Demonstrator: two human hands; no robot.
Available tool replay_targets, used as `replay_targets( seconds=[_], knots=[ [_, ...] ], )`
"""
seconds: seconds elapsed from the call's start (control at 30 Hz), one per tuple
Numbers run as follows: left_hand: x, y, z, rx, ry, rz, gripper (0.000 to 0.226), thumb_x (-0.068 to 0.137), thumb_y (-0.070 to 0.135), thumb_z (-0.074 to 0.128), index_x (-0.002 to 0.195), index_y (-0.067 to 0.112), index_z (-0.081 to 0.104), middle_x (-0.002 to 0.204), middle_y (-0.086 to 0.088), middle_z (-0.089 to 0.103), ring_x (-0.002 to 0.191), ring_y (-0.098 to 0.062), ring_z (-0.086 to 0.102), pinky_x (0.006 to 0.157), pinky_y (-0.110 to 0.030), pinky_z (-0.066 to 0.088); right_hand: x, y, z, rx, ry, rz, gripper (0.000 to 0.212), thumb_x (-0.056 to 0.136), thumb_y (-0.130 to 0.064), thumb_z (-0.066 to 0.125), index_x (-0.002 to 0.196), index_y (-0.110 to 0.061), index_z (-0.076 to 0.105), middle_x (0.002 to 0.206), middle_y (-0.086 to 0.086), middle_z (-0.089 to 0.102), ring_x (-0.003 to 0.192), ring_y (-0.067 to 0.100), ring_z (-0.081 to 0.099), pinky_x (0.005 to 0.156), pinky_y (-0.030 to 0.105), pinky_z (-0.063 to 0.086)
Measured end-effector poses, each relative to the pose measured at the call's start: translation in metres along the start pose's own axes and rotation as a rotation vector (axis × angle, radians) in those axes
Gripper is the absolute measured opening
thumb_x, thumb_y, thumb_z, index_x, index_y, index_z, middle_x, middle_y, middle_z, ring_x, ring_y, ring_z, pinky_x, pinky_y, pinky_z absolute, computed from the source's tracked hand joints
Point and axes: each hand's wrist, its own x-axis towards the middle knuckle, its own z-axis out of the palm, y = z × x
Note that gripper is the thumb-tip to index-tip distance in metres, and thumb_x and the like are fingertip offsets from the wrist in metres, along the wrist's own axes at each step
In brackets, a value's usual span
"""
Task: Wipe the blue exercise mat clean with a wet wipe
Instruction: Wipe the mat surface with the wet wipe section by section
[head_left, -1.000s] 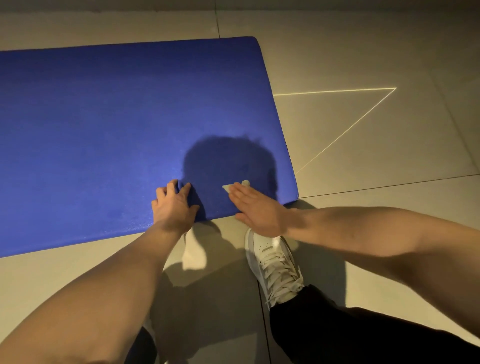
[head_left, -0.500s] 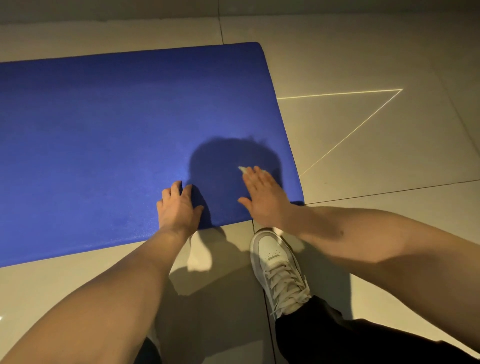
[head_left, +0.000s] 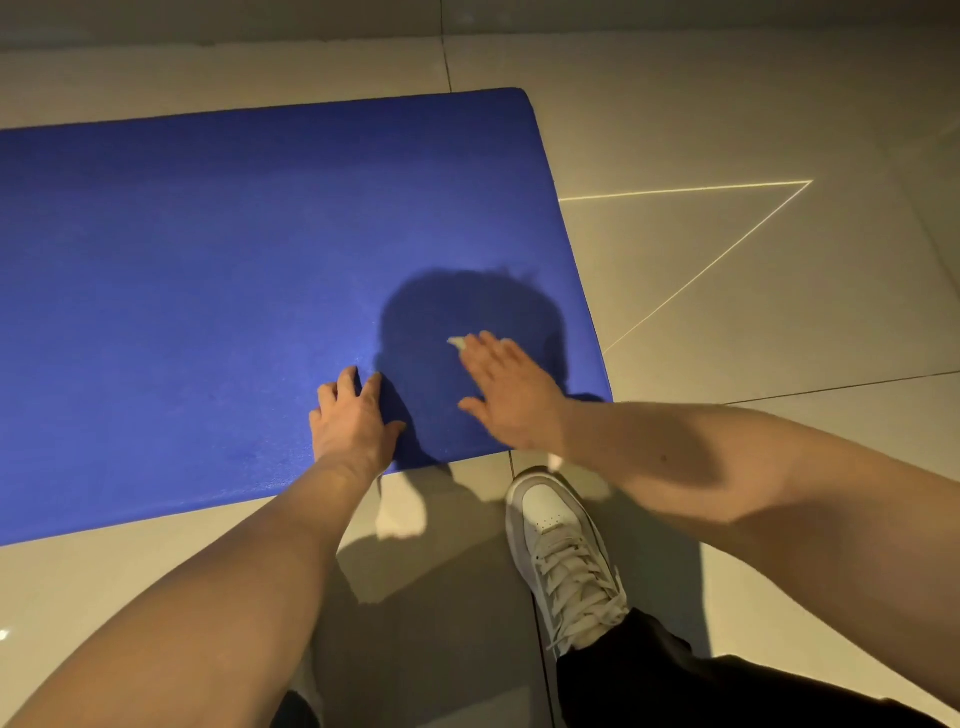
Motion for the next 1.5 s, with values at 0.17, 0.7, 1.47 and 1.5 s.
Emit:
replay_targets(
  seconds=[0.17, 0.7, 1.47, 1.5],
  knots=[
    [0.003, 0.002, -0.007, -0.005, 0.025, -0.002, 0.066, 0.094, 0.043, 0.063, 0.151, 0.023, 0.037, 0.156, -0.004, 0.026, 0.137, -0.030, 0.026, 0.110, -0.041, 0.029, 0.024, 0.019, -0.016, 0.166, -0.043, 0.417, 0.083, 0.105, -0.060, 0.021, 0.161, -0.007, -0.011, 0.170, 0.010, -0.015, 0.156, 0.030, -0.014, 0.128, 0.045, -0.003],
    [0.056, 0.007, -0.035, 0.010, 0.051, 0.026, 0.072, 0.094, 0.042, 0.063, 0.154, 0.019, 0.031, 0.161, -0.008, 0.022, 0.141, -0.033, 0.026, 0.113, -0.047, 0.029, 0.074, 0.064, -0.041, 0.120, 0.020, 0.409, 0.077, 0.107, -0.055, 0.026, 0.163, -0.014, -0.009, 0.171, 0.008, -0.003, 0.158, 0.025, -0.008, 0.128, 0.042, -0.001],
    [0.111, 0.017, -0.059, 0.026, 0.005, 0.050, 0.079, 0.092, 0.045, 0.065, 0.156, 0.019, 0.025, 0.164, -0.008, 0.013, 0.145, -0.033, 0.018, 0.116, -0.048, 0.026, 0.118, 0.073, -0.059, 0.181, 0.033, 0.404, 0.081, 0.107, -0.053, 0.028, 0.161, -0.008, -0.014, 0.170, 0.008, -0.012, 0.157, 0.026, -0.012, 0.127, 0.040, -0.006],
    [0.114, 0.017, -0.060, 0.027, 0.008, 0.052, 0.079, 0.092, 0.045, 0.065, 0.156, 0.019, 0.026, 0.164, -0.008, 0.014, 0.145, -0.033, 0.019, 0.116, -0.048, 0.027, 0.123, 0.067, -0.059, 0.198, 0.031, 0.432, 0.082, 0.107, -0.054, 0.027, 0.160, -0.006, -0.013, 0.170, 0.010, -0.014, 0.157, 0.027, -0.013, 0.128, 0.041, -0.006]
  ],
)
